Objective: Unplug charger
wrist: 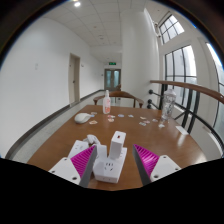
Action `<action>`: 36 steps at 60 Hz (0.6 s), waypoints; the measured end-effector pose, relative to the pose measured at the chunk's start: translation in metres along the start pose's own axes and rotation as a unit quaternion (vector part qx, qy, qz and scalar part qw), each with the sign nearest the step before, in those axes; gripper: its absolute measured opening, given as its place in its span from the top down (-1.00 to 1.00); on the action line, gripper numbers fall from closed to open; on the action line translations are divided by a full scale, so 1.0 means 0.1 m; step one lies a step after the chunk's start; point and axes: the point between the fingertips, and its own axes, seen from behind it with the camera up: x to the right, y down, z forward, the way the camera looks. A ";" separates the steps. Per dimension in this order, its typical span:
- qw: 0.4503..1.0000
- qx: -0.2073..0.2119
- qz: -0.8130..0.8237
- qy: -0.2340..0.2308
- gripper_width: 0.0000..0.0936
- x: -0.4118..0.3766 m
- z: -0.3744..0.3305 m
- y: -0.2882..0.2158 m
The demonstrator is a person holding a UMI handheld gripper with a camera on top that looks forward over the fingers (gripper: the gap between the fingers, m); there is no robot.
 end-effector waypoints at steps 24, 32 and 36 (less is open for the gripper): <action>1.000 -0.001 0.028 -0.001 0.80 0.12 0.69 -0.07; 1.000 -0.008 0.022 0.001 0.81 0.14 0.69 -0.05; 0.999 -0.005 0.033 0.001 0.81 0.13 0.67 -0.06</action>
